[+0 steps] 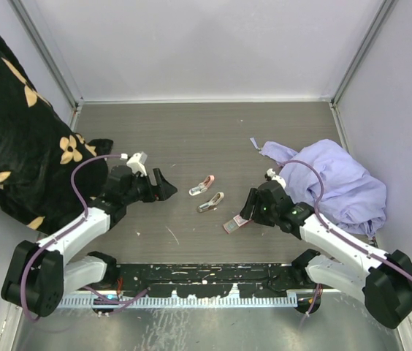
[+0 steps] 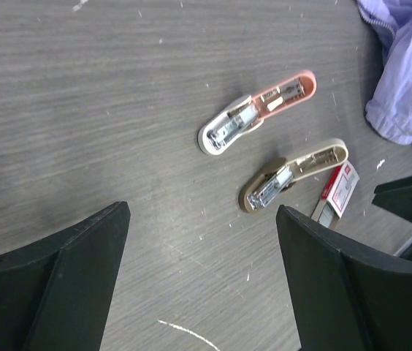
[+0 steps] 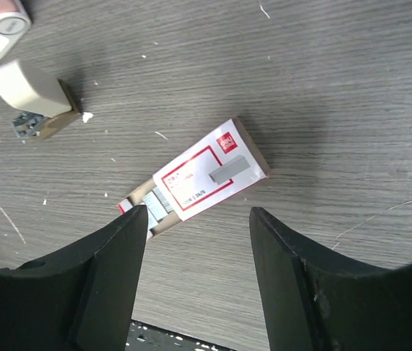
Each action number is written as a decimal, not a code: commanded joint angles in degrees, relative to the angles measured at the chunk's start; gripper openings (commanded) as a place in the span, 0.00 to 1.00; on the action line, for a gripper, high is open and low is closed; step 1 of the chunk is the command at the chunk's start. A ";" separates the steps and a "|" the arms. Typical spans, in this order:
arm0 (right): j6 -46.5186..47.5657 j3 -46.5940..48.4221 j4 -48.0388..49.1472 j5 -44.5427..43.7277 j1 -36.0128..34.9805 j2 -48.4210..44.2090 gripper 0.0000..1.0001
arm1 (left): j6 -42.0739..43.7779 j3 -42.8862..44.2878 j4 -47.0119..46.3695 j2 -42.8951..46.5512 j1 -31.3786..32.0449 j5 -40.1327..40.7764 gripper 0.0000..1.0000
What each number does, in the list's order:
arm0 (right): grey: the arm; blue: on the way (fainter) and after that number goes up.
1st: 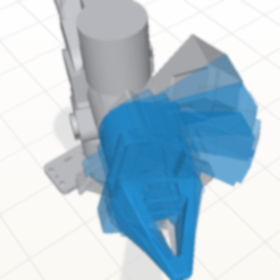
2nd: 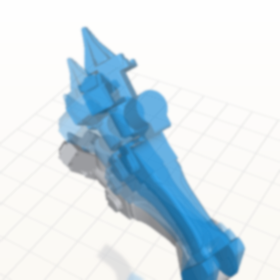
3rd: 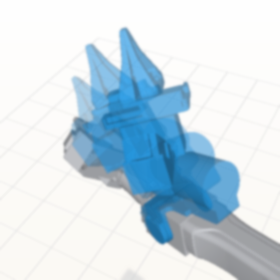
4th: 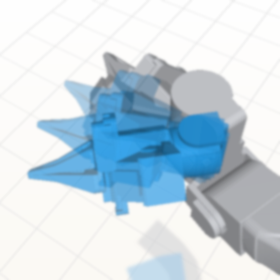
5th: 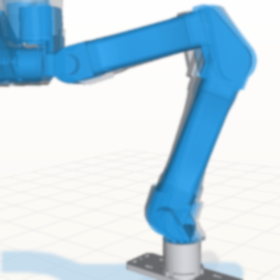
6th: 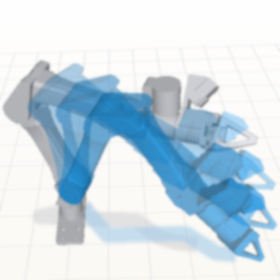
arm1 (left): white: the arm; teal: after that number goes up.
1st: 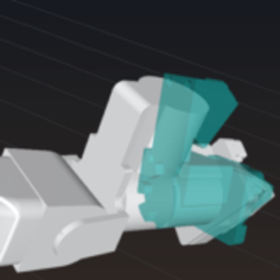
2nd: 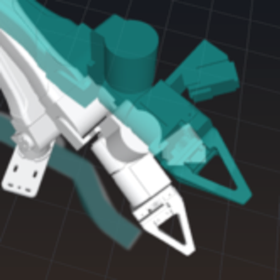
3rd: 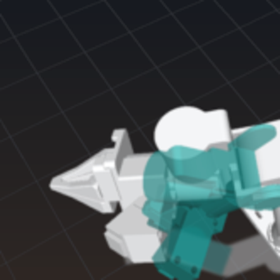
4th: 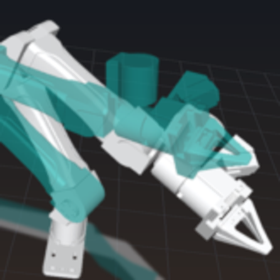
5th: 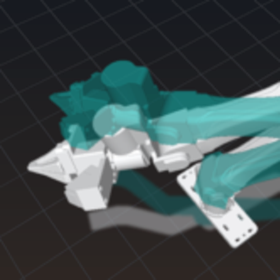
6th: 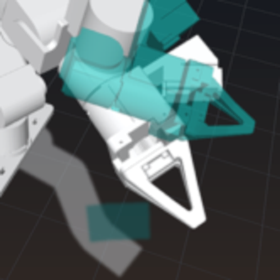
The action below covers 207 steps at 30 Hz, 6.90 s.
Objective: Load the staples into the stapler
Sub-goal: Adjust the staple box at the center of the board, then pick up the staple from the staple box, then install the staple into the stapler.
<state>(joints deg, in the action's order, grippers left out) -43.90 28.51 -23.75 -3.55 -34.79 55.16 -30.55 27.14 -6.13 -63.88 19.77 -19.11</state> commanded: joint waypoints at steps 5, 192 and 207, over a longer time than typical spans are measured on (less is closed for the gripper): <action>-1.75 -0.56 5.65 -0.30 -0.16 4.17 0.63 | 5.62 -2.32 -4.71 7.79 0.01 7.64 0.85; 19.91 44.19 -5.90 -10.60 -19.71 49.76 0.28 | 7.43 -11.67 -4.85 18.79 0.01 19.47 0.87; 20.67 44.70 -6.00 -10.52 -19.66 50.74 0.28 | 7.43 -11.67 -4.94 18.61 0.01 19.45 0.87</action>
<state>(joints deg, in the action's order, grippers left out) -24.08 71.05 -30.96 -14.22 -54.63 105.69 -24.34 15.49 -7.07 -45.74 19.77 -0.67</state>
